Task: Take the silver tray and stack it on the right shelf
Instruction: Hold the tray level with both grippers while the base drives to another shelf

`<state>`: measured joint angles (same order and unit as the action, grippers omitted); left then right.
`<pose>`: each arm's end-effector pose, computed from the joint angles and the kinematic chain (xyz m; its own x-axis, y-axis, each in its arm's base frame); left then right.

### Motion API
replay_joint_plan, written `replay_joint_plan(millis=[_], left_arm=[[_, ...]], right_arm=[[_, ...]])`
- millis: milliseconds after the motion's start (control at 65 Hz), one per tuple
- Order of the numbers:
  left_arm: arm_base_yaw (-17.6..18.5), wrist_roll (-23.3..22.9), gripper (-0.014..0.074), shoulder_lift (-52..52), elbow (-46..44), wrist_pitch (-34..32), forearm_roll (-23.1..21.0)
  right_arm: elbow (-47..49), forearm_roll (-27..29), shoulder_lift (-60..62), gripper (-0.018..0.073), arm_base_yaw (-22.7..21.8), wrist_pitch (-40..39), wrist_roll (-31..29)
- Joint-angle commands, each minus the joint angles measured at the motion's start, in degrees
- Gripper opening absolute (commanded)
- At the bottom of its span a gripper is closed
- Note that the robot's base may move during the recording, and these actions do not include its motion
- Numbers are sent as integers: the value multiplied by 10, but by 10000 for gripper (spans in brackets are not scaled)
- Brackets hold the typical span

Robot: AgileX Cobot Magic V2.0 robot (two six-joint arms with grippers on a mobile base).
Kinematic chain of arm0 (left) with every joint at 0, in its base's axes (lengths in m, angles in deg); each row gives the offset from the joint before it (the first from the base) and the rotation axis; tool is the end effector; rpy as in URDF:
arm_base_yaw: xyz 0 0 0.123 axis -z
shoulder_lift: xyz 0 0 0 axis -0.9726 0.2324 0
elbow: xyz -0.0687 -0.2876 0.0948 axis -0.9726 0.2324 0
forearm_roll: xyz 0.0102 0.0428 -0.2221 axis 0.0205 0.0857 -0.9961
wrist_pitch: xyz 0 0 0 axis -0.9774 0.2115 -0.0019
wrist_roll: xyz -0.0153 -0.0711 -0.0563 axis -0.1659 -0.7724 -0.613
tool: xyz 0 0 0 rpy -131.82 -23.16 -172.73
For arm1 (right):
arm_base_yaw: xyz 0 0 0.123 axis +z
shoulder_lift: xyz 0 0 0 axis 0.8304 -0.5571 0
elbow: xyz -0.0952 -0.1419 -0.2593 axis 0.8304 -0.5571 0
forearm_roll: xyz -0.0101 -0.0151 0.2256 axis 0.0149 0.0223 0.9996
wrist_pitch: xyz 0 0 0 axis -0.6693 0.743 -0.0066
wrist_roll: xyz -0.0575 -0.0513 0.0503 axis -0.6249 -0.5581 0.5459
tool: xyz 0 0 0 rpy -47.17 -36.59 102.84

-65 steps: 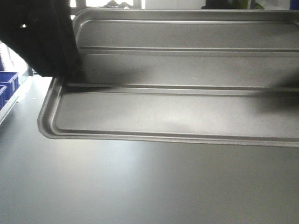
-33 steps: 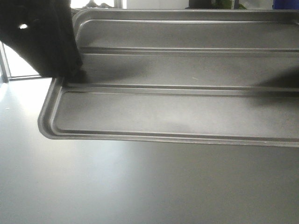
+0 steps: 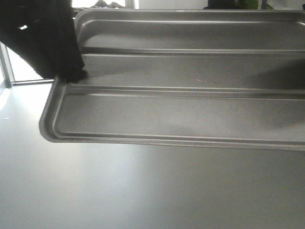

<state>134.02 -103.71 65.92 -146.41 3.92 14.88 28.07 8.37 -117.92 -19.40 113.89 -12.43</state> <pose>0.1399 -0.1839 0.3568 -0.8573 0.2481 -0.4512 0.3274 0.9389 -0.1059 0.1061 0.0697 0.3374 -0.8559 -0.0458 -0.5151 -0.1724 0.9643 0.2009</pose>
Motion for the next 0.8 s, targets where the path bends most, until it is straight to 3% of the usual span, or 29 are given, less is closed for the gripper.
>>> replay_joint_plan(millis=[0, 784], left_arm=[[5, 15, -93, -19, -17, 21, 27], [5, 15, -93, -19, -17, 21, 28]], right_arm=[[15, -31, 8, 57, -1, -22, -16], [15, -31, 8, 57, -1, -22, -16]])
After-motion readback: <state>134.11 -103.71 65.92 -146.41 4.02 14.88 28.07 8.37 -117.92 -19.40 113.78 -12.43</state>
